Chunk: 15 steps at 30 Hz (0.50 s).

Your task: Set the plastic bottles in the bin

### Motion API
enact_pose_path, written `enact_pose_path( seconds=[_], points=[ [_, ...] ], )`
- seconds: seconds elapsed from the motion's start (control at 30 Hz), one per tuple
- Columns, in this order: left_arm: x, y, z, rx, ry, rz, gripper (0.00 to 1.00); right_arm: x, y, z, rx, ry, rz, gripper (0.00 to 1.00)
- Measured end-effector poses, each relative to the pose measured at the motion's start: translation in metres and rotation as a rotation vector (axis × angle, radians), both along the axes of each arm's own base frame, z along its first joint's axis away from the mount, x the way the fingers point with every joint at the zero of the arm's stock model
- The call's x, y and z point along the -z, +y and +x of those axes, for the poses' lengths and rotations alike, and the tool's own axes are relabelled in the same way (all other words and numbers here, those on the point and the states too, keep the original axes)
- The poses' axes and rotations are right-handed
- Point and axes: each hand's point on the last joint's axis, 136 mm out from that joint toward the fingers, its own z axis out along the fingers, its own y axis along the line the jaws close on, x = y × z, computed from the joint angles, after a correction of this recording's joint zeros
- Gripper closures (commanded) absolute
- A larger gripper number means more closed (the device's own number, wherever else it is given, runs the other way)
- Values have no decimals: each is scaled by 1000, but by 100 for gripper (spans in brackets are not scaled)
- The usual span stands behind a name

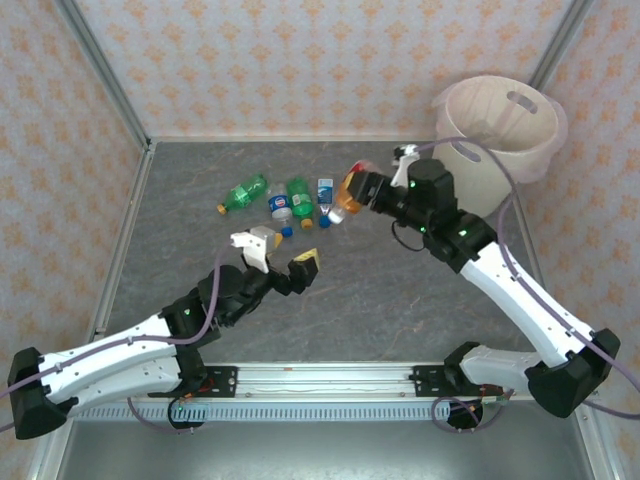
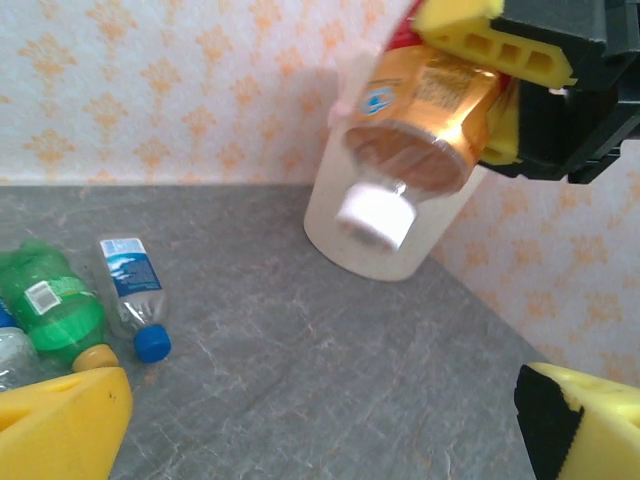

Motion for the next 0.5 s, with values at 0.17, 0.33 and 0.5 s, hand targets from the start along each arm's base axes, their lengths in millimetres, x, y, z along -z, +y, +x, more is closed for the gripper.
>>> enact_pose_path(
  seconds=[0.17, 0.33, 0.5],
  points=[
    [6, 14, -1, -45, 5, -29, 1, -50, -67, 30, 234, -96, -13, 45],
    [23, 16, -2, -51, 31, -32, 1, -102, -132, 46, 484, -227, -62, 46],
    [28, 17, -2, -51, 43, -42, 1, -129, -183, 65, 716, -290, -170, 46]
  ],
)
